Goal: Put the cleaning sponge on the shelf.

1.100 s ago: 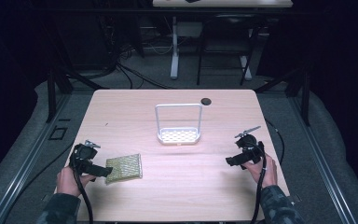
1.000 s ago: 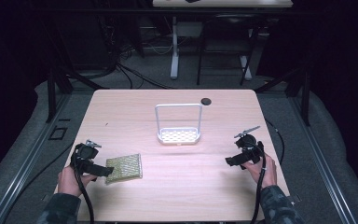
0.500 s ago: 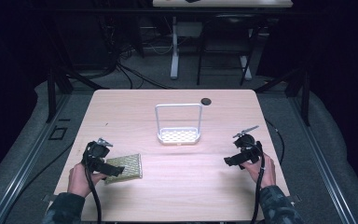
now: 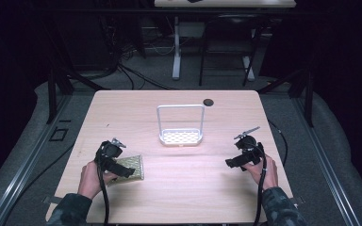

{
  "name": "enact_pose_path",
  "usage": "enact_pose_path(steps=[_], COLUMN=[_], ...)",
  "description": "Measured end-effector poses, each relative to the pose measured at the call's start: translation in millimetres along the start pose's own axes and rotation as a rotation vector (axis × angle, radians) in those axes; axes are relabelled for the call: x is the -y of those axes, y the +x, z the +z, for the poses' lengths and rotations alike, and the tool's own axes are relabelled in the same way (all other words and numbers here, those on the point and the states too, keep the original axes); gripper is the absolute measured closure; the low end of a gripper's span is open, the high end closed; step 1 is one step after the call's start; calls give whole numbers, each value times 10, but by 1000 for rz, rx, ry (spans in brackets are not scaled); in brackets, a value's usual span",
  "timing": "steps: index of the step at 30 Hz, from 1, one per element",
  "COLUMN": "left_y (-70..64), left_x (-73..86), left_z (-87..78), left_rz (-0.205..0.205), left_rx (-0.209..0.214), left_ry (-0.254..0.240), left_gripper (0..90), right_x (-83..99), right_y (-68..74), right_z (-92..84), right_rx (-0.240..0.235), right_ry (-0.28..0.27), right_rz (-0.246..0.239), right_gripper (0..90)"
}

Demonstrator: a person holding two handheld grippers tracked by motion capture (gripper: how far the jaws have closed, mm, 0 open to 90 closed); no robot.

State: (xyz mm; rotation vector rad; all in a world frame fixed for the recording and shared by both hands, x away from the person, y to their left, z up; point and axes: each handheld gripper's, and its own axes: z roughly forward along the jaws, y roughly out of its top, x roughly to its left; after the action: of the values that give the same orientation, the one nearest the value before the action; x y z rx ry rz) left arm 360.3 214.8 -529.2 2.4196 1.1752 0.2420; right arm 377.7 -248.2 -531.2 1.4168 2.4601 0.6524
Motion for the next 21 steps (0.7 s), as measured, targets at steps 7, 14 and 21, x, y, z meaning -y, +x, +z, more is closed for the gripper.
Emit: enact_pose_path(steps=[7,14,21], left_y=[-15,-34,-40], left_x=[-29,-78,-96], left_z=[120,220,294], left_rz=[43,78,99], left_rx=[26,35,40], left_ry=[24,56,84], left_gripper=[0,0,0], right_x=[-5,-4,-1], right_y=[0,-3,-7], right_z=[-8,-8,-5], right_rx=[0,-5,-7], right_ry=[-3,3,-5], right_rz=[-4,1,4], right_gripper=[37,36,36])
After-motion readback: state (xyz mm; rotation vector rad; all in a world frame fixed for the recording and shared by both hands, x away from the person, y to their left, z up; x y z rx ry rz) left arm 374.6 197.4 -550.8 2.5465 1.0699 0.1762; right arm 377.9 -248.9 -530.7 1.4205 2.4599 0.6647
